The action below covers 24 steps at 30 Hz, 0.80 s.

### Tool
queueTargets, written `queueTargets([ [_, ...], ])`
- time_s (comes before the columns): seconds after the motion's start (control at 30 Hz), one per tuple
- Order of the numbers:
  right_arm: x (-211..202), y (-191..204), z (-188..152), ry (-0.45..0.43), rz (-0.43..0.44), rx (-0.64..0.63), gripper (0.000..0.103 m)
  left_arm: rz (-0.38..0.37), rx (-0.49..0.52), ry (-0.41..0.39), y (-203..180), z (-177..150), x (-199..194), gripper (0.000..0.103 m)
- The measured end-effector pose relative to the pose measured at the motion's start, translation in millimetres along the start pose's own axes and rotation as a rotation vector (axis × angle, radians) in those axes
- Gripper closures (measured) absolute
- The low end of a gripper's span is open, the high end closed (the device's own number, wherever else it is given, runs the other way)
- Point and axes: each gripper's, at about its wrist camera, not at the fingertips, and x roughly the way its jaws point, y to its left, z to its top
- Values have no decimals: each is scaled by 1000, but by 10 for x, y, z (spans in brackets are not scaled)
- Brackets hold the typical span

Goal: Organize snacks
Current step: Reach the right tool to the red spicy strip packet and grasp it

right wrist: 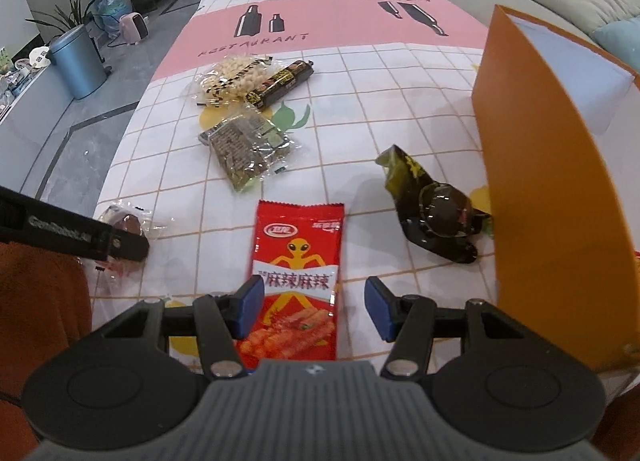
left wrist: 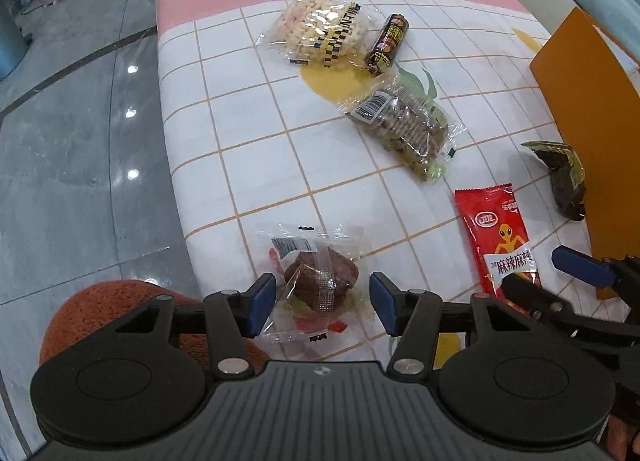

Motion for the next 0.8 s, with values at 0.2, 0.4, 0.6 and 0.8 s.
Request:
queueTargets([
  [0.2, 110, 118, -52, 19, -15, -67, 37, -7, -11, 1, 13, 13, 15, 46],
  [0.4, 152, 170, -121, -3, -34, -100, 33, 18, 21, -5, -40, 18, 29, 46],
  [0.6, 123, 194, -136, -27, -26, -121, 50, 12, 10, -8, -14, 15, 29, 47],
  [0.8, 98, 178, -145, -31, -13, -135, 57, 1, -9, -12, 9, 4, 19, 48],
])
